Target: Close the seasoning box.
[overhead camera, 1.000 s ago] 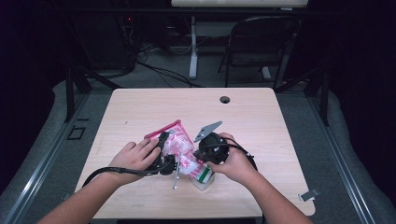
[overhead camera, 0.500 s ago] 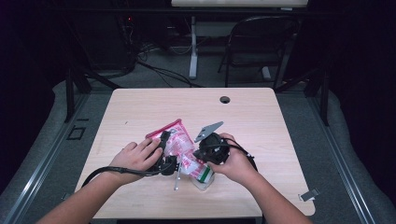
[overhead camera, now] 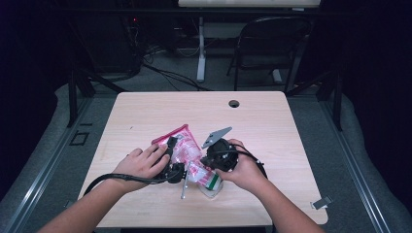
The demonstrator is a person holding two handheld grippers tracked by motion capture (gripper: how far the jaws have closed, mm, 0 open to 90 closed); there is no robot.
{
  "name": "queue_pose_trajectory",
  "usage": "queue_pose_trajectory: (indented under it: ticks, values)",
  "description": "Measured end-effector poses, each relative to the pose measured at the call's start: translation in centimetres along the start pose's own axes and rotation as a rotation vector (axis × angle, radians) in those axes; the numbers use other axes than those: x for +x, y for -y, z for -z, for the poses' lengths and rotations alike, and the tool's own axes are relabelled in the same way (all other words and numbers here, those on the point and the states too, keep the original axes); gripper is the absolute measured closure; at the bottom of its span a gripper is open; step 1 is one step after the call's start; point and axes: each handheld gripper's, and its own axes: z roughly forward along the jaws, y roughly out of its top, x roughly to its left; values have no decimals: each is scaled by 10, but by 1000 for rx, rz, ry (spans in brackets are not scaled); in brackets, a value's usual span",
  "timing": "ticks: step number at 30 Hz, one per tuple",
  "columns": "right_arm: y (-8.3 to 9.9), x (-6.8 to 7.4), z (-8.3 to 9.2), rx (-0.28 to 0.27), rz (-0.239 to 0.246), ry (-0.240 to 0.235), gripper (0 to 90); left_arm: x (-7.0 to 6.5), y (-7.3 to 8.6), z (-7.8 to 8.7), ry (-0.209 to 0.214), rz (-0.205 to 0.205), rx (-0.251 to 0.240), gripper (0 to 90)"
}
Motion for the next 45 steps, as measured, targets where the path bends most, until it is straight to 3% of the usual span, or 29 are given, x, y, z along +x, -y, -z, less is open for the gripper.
queue_pose_trajectory:
  ticks: [5,16,23,35,42,45]
  values:
    - [1,0,-1,-1,-1,-4,900,2,-2,1,-12,-28,7,627]
    - [2,0,0,-9,-9,-1,900,2,-4,1,-26,-37,3,631]
    - [2,0,0,-9,-11,-6,900,3,-5,3,-38,-67,18,632]
    - [5,0,-1,-29,-26,-9,900,1,-7,4,-67,-85,12,636]
    - [6,-1,-1,-27,-22,-5,900,0,-7,4,-61,-89,22,640]
    - [7,-1,-1,-32,-24,-3,900,0,-7,5,-79,-107,18,642]
